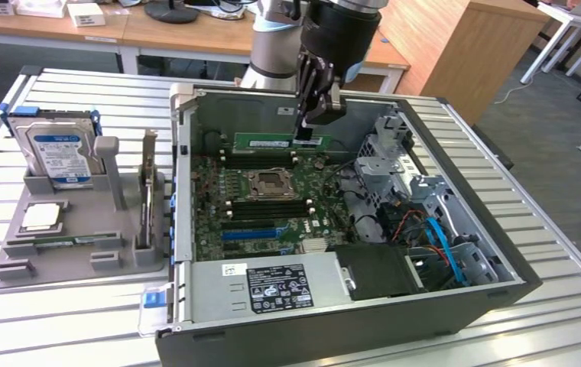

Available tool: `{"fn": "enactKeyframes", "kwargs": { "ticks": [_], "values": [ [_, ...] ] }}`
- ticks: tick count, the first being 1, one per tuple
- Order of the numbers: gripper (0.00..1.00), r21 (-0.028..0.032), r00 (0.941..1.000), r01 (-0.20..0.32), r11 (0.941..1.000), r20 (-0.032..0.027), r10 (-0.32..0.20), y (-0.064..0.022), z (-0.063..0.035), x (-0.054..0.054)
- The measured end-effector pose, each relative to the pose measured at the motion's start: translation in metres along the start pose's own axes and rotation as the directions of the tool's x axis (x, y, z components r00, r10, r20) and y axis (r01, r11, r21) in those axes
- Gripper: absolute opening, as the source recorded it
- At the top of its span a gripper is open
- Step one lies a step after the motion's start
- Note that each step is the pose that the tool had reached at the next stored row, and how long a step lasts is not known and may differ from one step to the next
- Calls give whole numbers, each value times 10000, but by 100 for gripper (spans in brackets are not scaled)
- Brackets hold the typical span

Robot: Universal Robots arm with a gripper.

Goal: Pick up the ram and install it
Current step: 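Insert the ram into the slot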

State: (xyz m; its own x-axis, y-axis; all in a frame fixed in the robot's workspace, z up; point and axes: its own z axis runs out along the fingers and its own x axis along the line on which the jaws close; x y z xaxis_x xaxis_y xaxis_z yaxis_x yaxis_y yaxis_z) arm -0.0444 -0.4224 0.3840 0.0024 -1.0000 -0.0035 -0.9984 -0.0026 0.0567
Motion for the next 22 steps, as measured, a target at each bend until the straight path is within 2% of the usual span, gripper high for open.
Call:
{"fn": "enactKeyframes", "kwargs": {
  "ticks": [6, 10, 22],
  "values": [
    [12, 1, 10000, 0, 10000, 0, 0, 0, 0, 0],
    [12, 1, 10000, 0, 10000, 23, 0, 0, 20, 0],
    [12, 3, 10000, 2, 10000, 23, -2, -12, 213, 1]
  ]
}}
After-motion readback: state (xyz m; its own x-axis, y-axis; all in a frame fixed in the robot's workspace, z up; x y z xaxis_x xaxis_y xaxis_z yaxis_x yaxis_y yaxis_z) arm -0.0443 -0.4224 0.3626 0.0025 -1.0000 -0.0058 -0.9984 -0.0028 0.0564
